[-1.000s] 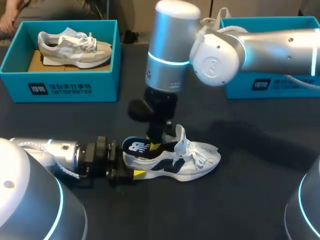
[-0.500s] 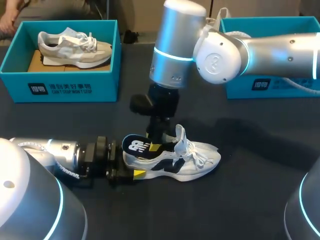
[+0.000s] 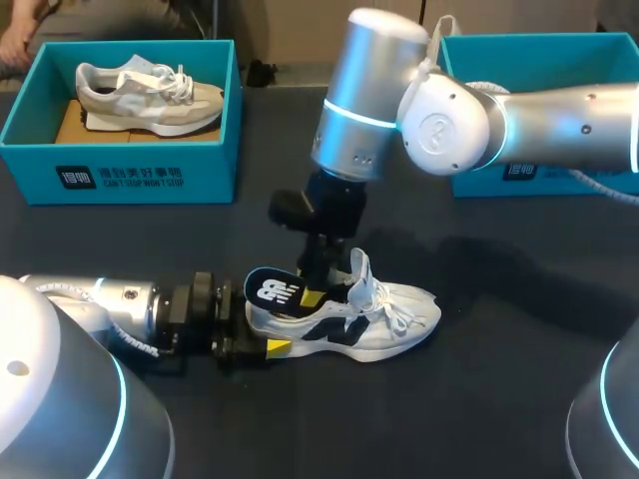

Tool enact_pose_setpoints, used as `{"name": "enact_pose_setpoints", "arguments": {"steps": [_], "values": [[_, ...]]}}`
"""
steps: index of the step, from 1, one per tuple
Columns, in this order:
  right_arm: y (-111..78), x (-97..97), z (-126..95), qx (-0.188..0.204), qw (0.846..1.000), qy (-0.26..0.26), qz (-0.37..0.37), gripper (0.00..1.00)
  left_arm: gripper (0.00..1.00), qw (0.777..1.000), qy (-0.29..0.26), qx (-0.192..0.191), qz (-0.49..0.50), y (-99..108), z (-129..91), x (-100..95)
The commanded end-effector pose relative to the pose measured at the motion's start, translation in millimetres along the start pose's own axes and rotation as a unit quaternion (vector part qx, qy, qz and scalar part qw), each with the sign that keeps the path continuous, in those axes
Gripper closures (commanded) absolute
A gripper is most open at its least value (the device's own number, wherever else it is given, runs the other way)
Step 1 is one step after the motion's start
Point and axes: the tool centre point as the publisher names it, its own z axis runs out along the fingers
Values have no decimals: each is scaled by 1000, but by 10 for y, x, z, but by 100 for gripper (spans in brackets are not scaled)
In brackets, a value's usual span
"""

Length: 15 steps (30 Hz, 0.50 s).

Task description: Take the shoe out of the shoebox, open the shoe tongue, remove and reinsert the insole, then place the shoe into the shoebox

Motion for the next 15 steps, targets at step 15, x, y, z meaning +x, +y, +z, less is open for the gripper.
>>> {"name": "enact_pose_setpoints", "arguments": {"steps": [15], "values": [[56, 20, 116, -13, 1000, 10, 16, 64, 100, 1000, -1, 0, 0, 3, 8, 9]]}}
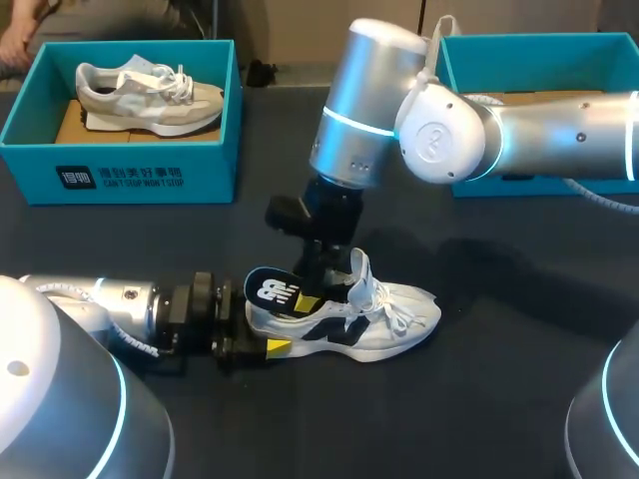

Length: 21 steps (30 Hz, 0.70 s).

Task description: Take the shoe out of the shoebox, open the shoe tongue, remove and reinsert the insole, then place the shoe into the shoebox

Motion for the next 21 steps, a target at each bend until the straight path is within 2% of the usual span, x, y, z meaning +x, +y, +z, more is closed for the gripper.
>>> {"name": "enact_pose_setpoints", "arguments": {"steps": [1, 3, 6, 16, 21], "values": [[1, 0, 13, 0, 1000, 1, 4, 66, 100, 1000, -1, 0, 0, 3, 8, 9], [0, -1, 17, 0, 1000, 2, 5, 77, 100, 1000, -1, 0, 0, 3, 8, 9], [12, -12, 25, -3, 1000, 3, 4, 100, 100, 1000, -1, 0, 0, 3, 8, 9], [221, 29, -87, -9, 1000, -18, -23, 100, 100, 1000, -1, 0, 0, 3, 8, 9], [221, 29, -87, -9, 1000, -18, -23, 100, 100, 1000, -1, 0, 0, 3, 8, 9]]}}
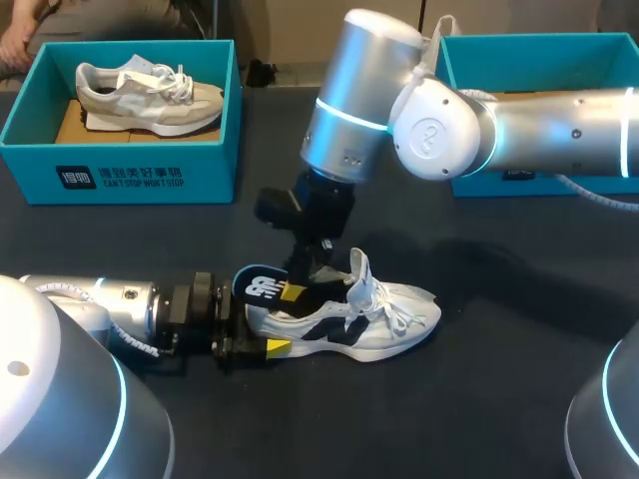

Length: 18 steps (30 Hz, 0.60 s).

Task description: Take the shoe out of the shoebox, open the shoe tongue, remove and reinsert the insole, then place the shoe into the shoebox

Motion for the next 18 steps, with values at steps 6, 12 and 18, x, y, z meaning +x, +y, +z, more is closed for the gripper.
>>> {"name": "enact_pose_setpoints", "arguments": {"steps": [6, 12, 18], "values": [[8, 26, -8, 1, 1000, -3, 1, 100, 100, 1000, -1, 0, 0, 3, 9, 9], [200, 5, -55, -2, 1000, -12, -12, 100, 100, 1000, -1, 0, 0, 3, 9, 9], [383, 128, -339, -18, 999, -31, -25, 100, 100, 1000, -1, 0, 0, 3, 9, 9]]}}
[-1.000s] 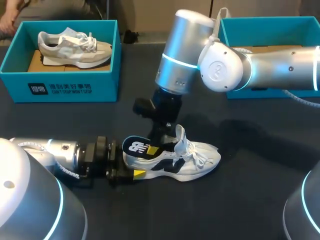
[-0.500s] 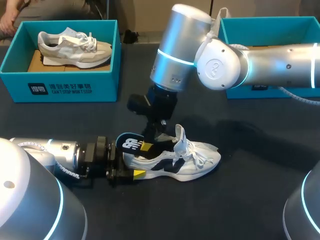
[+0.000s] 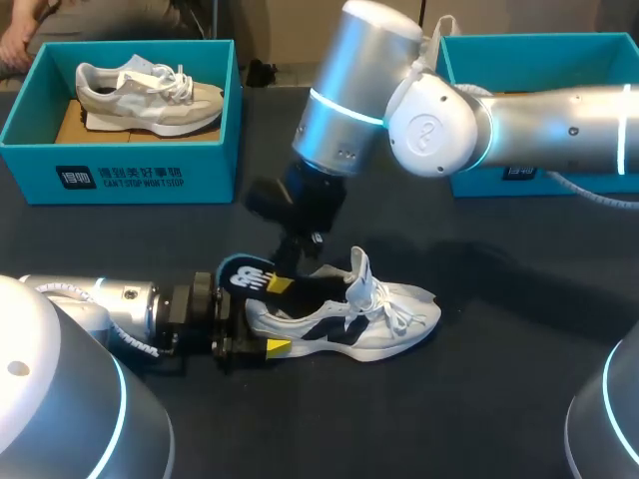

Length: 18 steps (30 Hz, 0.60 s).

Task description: Take the shoe out of the shoebox, open the shoe tongue, remove and reinsert the insole, then place the shoe into the shoebox

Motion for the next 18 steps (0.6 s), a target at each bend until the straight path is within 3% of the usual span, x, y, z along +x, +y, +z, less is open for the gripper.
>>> {"name": "enact_pose_setpoints", "arguments": {"steps": [1, 8, 18], "values": [[111, 139, -248, -5, 1000, -12, 1, 100, 100, 1000, -1, -1, 0, 4, 10, 9], [390, 232, -583, -57, 997, -44, -37, 100, 100, 1000, -1, -1, 0, 4, 10, 9], [390, 232, -583, -57, 997, -44, -37, 100, 100, 1000, -1, -1, 0, 4, 10, 9]]}}
